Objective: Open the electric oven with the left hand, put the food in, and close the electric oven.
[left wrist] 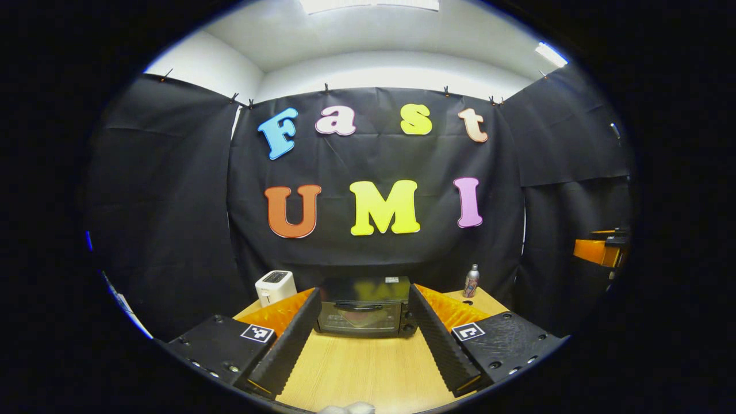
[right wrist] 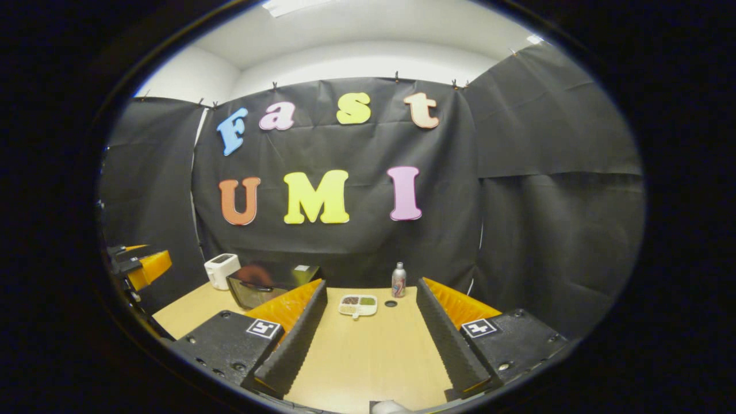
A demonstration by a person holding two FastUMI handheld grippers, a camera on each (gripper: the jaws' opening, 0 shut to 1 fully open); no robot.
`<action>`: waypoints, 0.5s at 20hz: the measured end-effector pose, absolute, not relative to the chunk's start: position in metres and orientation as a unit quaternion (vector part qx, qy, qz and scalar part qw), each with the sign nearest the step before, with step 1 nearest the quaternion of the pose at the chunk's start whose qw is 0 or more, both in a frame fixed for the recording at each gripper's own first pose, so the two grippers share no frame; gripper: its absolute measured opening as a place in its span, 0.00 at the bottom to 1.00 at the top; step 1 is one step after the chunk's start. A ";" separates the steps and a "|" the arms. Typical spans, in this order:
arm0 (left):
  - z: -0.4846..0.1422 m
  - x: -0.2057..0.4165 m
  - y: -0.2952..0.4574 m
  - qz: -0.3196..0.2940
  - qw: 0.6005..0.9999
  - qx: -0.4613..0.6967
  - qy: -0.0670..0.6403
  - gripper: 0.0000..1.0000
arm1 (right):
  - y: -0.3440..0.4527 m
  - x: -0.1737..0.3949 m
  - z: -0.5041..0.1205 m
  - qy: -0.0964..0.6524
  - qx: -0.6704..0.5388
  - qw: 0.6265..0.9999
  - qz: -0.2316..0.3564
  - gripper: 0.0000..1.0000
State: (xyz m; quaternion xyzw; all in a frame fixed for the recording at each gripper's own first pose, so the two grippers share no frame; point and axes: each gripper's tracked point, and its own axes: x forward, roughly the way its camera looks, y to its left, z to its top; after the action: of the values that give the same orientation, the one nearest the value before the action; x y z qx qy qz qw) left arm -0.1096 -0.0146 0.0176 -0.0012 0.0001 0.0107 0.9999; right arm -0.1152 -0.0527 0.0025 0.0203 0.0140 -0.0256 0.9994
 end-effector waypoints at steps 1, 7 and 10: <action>0.020 -0.114 -0.017 0.012 1.000 0.000 -0.002 0.96 | -0.055 -0.120 0.001 0.013 0.021 0.999 -0.023 0.96; 0.024 -0.136 -0.039 0.007 1.000 -0.002 0.000 0.96 | -0.062 -0.137 0.004 -0.001 0.018 1.000 -0.013 0.96; 0.027 -0.138 -0.045 0.001 1.000 0.001 -0.003 1.00 | -0.062 -0.141 0.000 0.002 0.017 1.000 -0.012 0.99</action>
State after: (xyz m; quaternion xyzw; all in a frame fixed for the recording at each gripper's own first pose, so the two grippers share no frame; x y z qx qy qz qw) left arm -0.1378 -0.0450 0.0266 0.0012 -0.0029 0.0011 1.0000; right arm -0.1412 -0.0622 0.0001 0.0172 0.0017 -0.0118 0.9998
